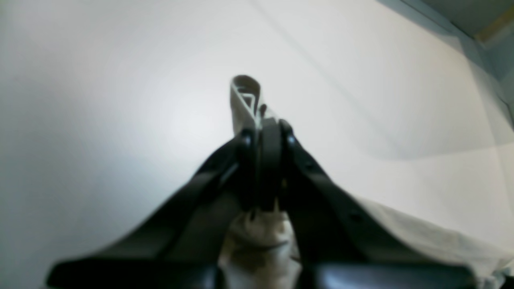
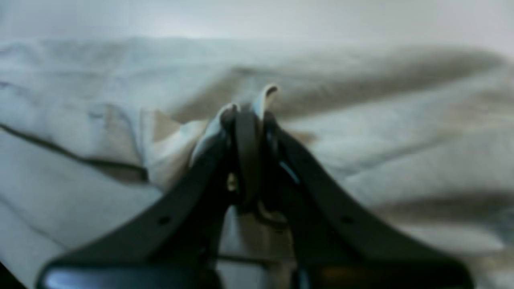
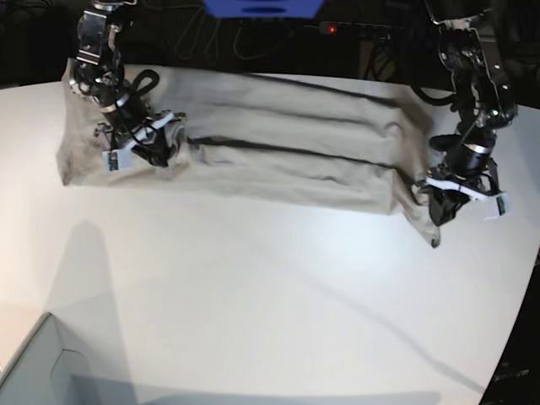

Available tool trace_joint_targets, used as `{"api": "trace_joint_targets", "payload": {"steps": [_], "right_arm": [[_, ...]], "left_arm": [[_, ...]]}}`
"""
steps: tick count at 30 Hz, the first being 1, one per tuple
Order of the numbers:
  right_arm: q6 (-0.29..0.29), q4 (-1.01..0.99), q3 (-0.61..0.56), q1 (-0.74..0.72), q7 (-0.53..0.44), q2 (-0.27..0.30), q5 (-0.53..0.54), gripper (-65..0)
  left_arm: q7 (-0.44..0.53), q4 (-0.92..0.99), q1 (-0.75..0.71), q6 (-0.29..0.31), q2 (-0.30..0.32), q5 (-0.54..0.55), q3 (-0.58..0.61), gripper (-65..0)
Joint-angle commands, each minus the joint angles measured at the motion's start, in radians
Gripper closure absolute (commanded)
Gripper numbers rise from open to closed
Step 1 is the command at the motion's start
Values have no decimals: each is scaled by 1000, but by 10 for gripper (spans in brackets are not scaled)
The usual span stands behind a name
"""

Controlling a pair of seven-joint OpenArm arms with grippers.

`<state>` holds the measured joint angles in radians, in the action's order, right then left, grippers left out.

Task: Layout the t-shirt on the table in an organized manner, then fold the t-shirt properly
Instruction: 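Pull the strip's end with the left gripper to straighten it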

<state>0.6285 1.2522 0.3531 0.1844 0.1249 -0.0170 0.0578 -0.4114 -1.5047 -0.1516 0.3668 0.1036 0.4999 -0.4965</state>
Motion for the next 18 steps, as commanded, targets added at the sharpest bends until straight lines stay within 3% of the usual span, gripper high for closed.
{"api": "trace_joint_targets", "payload": {"steps": [1, 5, 18], "right_arm": [[3, -2, 5, -20, -15, 12, 6, 0], [3, -65, 4, -84, -15, 13, 6, 0], [1, -225, 4, -245, -15, 39, 6, 0]], "left_arm": [[27, -12, 11, 10, 23, 27, -1, -2], [29, 6, 11, 8, 60, 79, -21, -2], [27, 0, 24, 13, 60, 82, -169, -2]]}}
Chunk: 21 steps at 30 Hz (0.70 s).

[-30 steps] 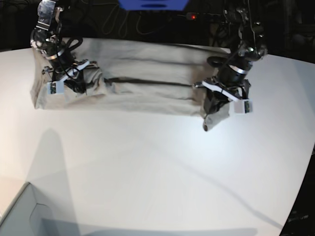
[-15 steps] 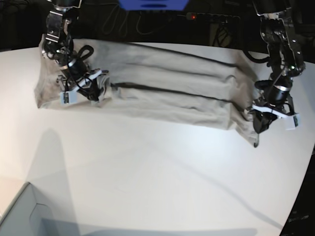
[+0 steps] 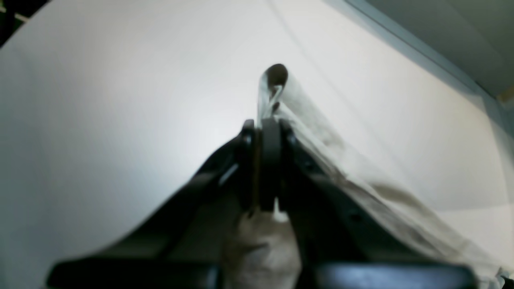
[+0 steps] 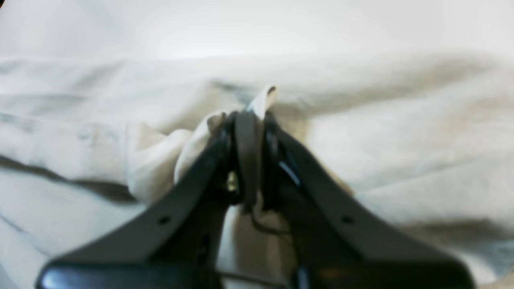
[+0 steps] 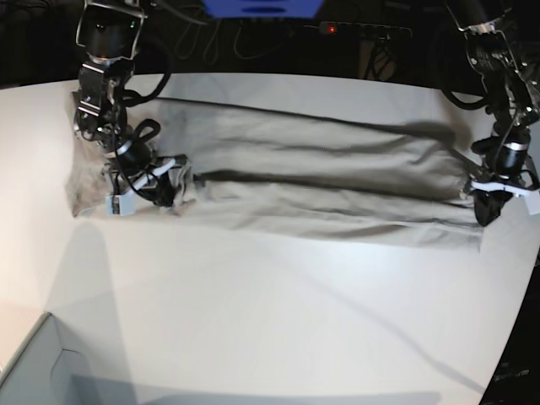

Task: Layout the t-shirt on the table in an organized manner, then fold the t-shirt properly
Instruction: 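Pull the strip's end with the left gripper to straighten it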

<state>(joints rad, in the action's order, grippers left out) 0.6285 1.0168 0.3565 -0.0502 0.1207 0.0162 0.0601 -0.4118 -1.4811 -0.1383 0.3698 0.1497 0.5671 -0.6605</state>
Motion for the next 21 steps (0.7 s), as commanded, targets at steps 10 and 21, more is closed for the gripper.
{"api": "trace_joint_targets", "payload": {"steps": [10, 21], "right_arm": [[1, 149, 8, 108, -17, 46, 11, 0], [1, 379, 9, 260, -11, 41, 11, 0]], "left_arm": [[27, -26, 10, 8, 4, 17, 2, -2], [27, -26, 10, 8, 1, 18, 2, -2]]}}
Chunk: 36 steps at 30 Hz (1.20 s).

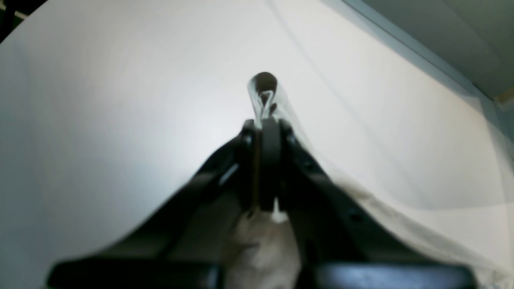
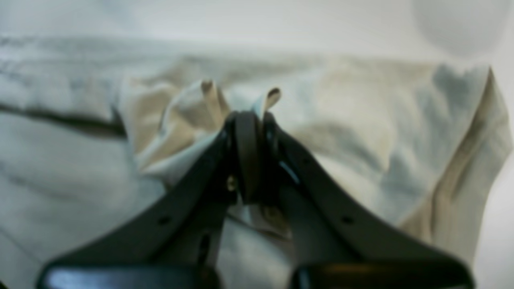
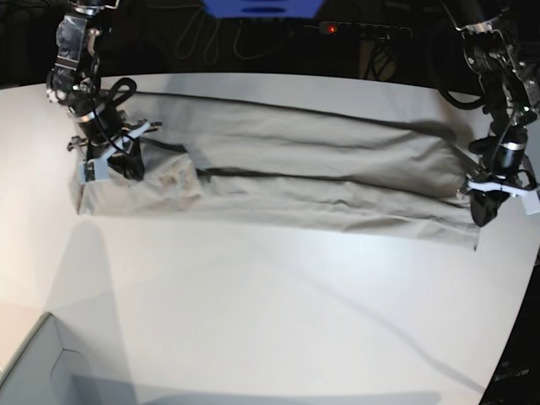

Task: Layout the t-shirt on the table in an organized manner, then fold the t-shirt properly
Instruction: 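Pull the strip's end with the left gripper to straighten it, then grasp the strip's end with the left gripper and fold it toward the right gripper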

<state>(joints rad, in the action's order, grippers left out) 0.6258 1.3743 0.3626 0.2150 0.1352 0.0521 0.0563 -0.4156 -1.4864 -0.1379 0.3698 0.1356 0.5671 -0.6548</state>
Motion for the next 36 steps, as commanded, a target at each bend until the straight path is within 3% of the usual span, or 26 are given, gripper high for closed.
{"api": "trace_joint_targets", "payload": {"steps": [1, 11, 18, 21, 30, 36], "right_arm": [[4, 37, 3, 4, -26, 5, 15, 0], [4, 46, 3, 64, -24, 4, 14, -15], [4, 24, 23, 65, -24, 5, 14, -275], [4, 17, 23, 65, -24, 10, 9, -326], [4, -40, 22, 36, -24, 10, 9, -334], [7, -40, 20, 34, -24, 10, 9, -334]], "left_arm": [[31, -21, 10, 8, 16, 18, -4, -2], [33, -30, 4, 11, 16, 18, -4, -2], [31, -153, -26, 10, -14, 15, -3, -2], [31, -193, -45, 10, -37, 8, 25, -2], [40, -217, -105, 2, -70, -5, 212, -2], [42, -216, -95, 2, -198, -233, 304, -2]]}}
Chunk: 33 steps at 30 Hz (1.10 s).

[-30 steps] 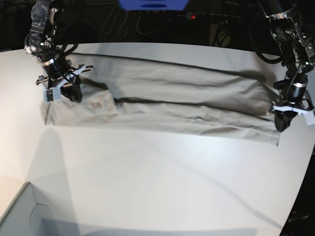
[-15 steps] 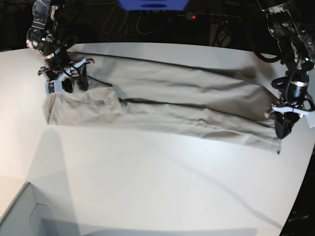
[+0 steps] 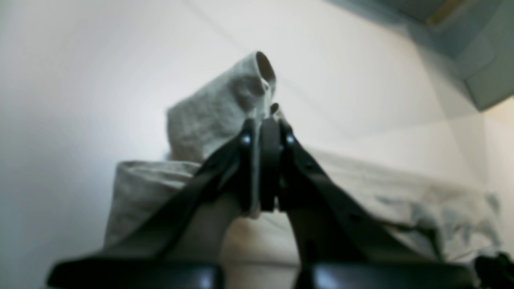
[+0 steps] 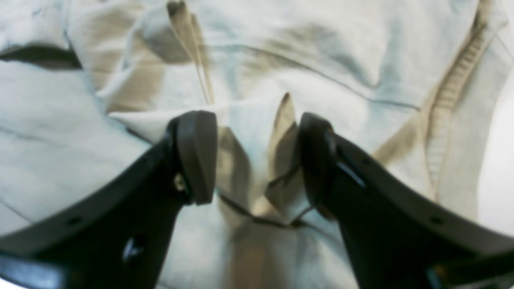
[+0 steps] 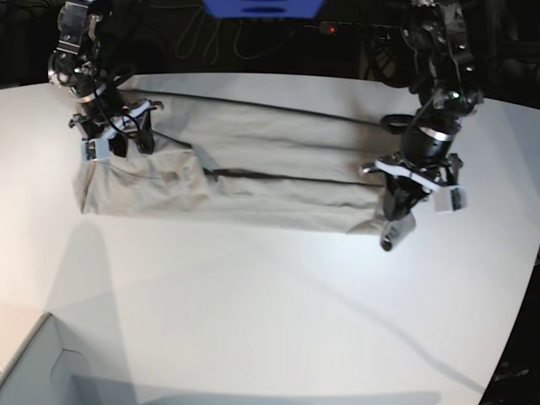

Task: Layout the t-shirt on the table in an organized manner, then fold the t-shirt properly
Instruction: 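Grasp the strip's end with the left gripper and fold it toward the right gripper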

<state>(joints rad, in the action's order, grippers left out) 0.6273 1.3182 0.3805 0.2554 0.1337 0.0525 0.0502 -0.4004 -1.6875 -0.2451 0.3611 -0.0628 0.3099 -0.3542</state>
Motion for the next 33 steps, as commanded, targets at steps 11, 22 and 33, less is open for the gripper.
{"api": "trace_joint_targets", "payload": {"steps": [11, 22, 33], "right_arm": [[6, 16, -1, -5, -22, 8, 15, -335], [6, 16, -1, -3, -22, 10, 15, -335], [6, 16, -1, -1, -22, 7, 15, -335]], "left_arm": [[142, 112, 26, 11, -94, -246, 318, -1], [142, 235, 71, 9, -94, -240, 355, -1], [143, 255, 105, -84, -94, -239, 467, -1]]}}
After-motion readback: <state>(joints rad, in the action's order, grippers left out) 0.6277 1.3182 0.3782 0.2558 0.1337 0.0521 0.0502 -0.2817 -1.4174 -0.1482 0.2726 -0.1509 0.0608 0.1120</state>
